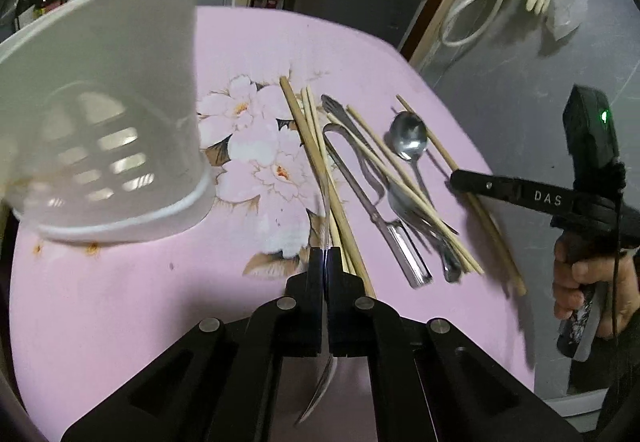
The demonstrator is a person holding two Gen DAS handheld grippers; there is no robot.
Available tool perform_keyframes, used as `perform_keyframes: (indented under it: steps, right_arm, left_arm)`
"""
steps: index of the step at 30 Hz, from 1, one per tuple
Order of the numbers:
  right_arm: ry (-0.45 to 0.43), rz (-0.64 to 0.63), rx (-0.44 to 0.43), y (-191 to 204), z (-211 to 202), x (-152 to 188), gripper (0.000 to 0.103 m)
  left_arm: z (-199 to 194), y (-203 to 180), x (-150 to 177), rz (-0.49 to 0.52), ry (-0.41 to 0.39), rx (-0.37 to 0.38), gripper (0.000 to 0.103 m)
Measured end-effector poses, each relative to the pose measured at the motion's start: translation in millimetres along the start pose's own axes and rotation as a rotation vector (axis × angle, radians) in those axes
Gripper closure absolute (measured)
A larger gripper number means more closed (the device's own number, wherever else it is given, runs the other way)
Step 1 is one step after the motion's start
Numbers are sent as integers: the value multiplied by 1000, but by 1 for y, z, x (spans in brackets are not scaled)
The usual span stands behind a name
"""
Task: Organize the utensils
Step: 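Lift the knife with the left tool while the right tool carries the chopstick to the caddy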
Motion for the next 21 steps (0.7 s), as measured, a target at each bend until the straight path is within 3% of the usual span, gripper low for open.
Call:
perform_keyframes:
  steps: [5,8,11,15,21]
  right_arm:
    - [-149,41,-63,3,-24,34,98]
    - [-307,-7,-85,17,-47,51,98]
    - [-463,-66,-119,41,-65,60,98]
    - [-627,-174,-148,83,-80,59,98]
    - [-828,-265,-202,139,-87,41,98]
  left_arm:
    - [-31,7,20,-39,-118,53,103]
    - [-53,14,29,-66,-230,94,103]
    - [-57,8,15,-64,-331,92,103]
    - [-92,12,9,-55,-483,100,103]
    - [-119,20,-17,-60,-643,69,103]
Point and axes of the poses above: each gripper's, at about its wrist camera, not at the fingertips, and z roughly the way its jaws point, y to its left, x to its underside, the point moved 1 cm from there along z, roughly the way its jaws point
